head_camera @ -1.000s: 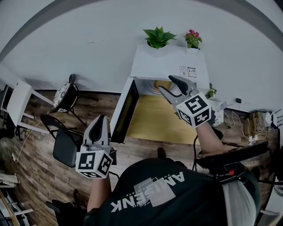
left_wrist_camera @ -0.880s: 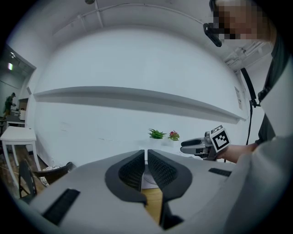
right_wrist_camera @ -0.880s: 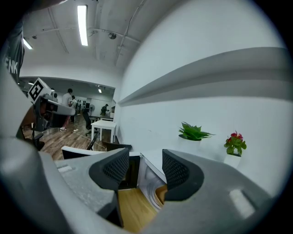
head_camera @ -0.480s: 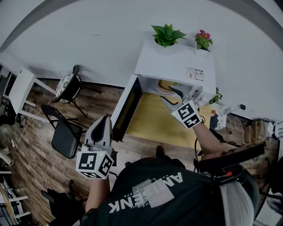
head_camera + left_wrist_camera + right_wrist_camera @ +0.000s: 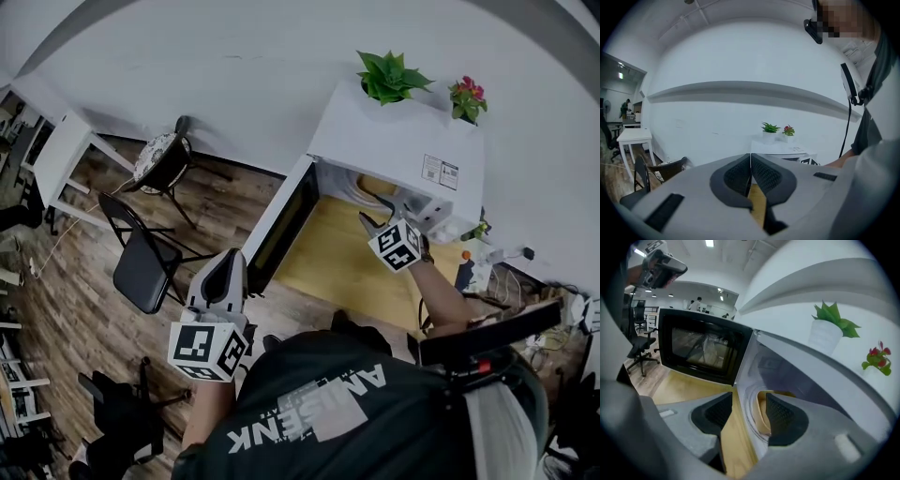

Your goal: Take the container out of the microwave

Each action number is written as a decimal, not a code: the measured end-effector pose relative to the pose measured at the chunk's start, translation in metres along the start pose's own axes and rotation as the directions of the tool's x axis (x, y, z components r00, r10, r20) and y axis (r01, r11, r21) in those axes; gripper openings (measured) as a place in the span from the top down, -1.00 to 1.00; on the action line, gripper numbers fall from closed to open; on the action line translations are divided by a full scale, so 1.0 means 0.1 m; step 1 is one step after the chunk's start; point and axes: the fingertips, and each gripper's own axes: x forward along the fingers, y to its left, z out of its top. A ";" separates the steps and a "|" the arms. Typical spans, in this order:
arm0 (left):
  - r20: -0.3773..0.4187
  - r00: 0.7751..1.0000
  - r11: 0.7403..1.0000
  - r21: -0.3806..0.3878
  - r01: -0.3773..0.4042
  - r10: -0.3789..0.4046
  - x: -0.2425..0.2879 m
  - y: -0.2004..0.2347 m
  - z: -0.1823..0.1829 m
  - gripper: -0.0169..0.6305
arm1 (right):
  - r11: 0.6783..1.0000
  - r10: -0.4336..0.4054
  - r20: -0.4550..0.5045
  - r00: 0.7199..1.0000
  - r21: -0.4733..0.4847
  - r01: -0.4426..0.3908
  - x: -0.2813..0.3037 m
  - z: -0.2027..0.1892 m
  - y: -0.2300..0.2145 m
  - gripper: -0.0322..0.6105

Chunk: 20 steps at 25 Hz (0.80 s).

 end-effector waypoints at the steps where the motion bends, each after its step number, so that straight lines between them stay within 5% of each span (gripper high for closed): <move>1: -0.001 1.000 1.000 -0.004 -0.006 0.006 0.00 -0.01 -0.01 0.94 | 1.000 -0.002 -0.017 1.000 -0.015 0.002 0.06 -0.05 -0.03 0.25; 11: 0.003 0.991 0.990 -0.042 -0.134 0.134 -0.11 0.18 -0.02 0.94 | 0.993 -0.026 -0.148 0.989 -0.119 0.008 0.56 -0.46 -0.26 0.25; 20: -0.017 0.991 0.990 -0.042 -0.135 0.135 -0.12 0.16 -0.06 0.94 | 0.972 -0.058 -0.202 0.978 -0.235 0.009 0.75 -0.61 -0.37 0.40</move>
